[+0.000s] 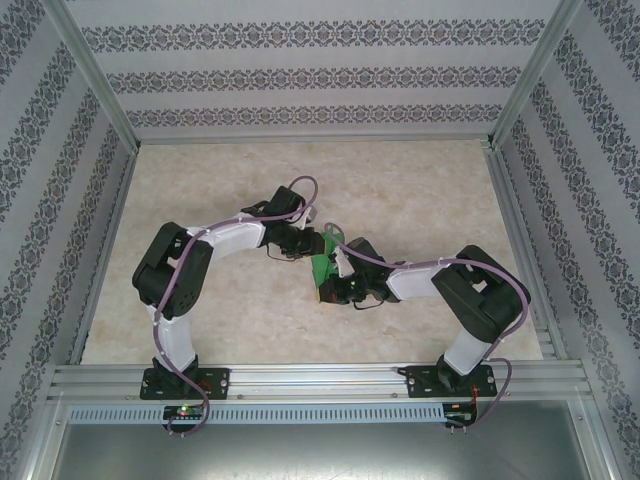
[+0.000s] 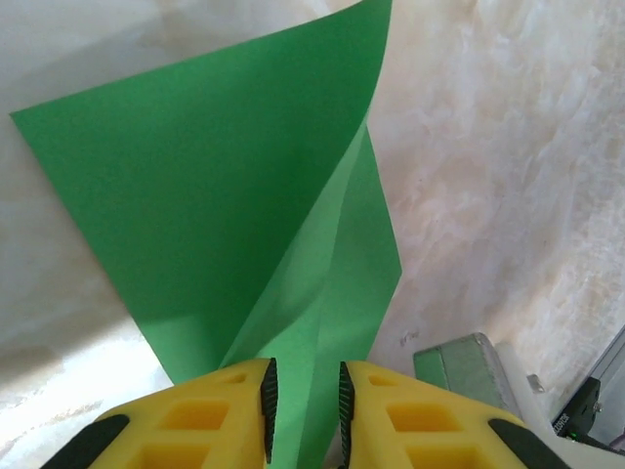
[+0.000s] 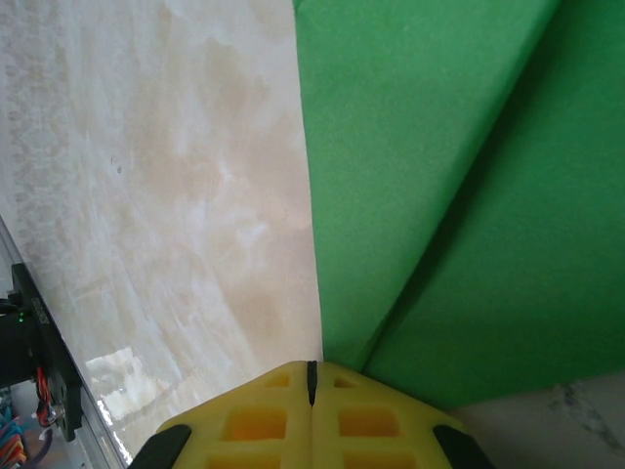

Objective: Fold a paper plane with a square sheet of paper (pick it up from the middle)
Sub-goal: Fourth fold the wing at the center of the table.

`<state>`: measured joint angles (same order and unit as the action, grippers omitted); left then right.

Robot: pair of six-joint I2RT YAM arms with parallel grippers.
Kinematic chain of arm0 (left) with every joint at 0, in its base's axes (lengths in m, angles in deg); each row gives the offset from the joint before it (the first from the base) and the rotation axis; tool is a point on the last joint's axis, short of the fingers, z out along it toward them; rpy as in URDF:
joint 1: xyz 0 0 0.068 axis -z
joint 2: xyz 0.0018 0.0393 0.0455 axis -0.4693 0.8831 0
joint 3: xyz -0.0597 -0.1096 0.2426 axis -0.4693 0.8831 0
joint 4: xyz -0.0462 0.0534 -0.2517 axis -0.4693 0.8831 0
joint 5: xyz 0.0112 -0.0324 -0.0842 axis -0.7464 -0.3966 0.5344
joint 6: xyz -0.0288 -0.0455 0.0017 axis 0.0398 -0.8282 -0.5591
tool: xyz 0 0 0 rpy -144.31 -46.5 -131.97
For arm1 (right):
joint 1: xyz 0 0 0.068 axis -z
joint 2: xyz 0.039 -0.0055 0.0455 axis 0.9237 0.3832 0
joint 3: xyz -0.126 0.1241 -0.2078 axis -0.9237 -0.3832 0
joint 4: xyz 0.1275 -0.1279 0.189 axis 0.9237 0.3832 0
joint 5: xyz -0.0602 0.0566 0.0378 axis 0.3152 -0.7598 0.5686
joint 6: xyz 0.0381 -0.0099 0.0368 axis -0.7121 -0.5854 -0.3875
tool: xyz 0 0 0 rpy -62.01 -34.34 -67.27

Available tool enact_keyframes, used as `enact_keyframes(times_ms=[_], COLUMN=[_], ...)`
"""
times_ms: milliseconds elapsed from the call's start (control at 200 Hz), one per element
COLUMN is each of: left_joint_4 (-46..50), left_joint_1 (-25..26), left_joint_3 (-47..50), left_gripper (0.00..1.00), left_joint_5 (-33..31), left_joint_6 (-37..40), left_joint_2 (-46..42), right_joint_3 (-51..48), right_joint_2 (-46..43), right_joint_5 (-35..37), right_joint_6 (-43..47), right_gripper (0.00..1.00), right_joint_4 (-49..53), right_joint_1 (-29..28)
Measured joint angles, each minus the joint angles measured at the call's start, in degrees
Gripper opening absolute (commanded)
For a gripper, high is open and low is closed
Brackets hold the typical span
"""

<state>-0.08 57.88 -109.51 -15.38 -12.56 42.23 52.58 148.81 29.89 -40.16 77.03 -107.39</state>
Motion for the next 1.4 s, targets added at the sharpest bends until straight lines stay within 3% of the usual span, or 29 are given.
enact_keyframes(times_ms=[405,679,814,959,1164,1399], left_joint_4=[-2.08,-1.31,-1.46,-1.7,-2.8,-3.8], left_joint_1=[0.11,0.13,0.13,0.13,0.13,0.13], left_joint_3=[-1.77,-2.45,-2.45,-2.45,-2.14,-0.37], left_gripper=[0.25,0.24,0.23,0.23,0.23,0.23], left_joint_5=[-2.12,-3.32,-3.52,-3.45,-3.26,-3.3], left_joint_6=[0.55,2.93,3.74,4.35,4.59,4.63], left_joint_2=[5.97,6.38,6.38,6.38,6.34,4.81], right_joint_3=[0.0,-2.21,-3.34,-2.97,2.69,10.1], right_joint_2=[-0.63,-5.73,-11.43,-15.93,-10.23,-0.52], right_joint_5=[1.57,2.54,0.98,-1.55,-5.14,-7.98], right_joint_6=[-0.02,-1.22,-2.62,-3.65,-4.39,-4.74], right_gripper=[0.04,0.21,0.21,0.13,0.07,0.05], right_joint_4=[0.61,5.35,8.37,7.91,6.4,3.72], right_joint_1=[-0.83,-0.92,1.6,7.89,14.49,17.0])
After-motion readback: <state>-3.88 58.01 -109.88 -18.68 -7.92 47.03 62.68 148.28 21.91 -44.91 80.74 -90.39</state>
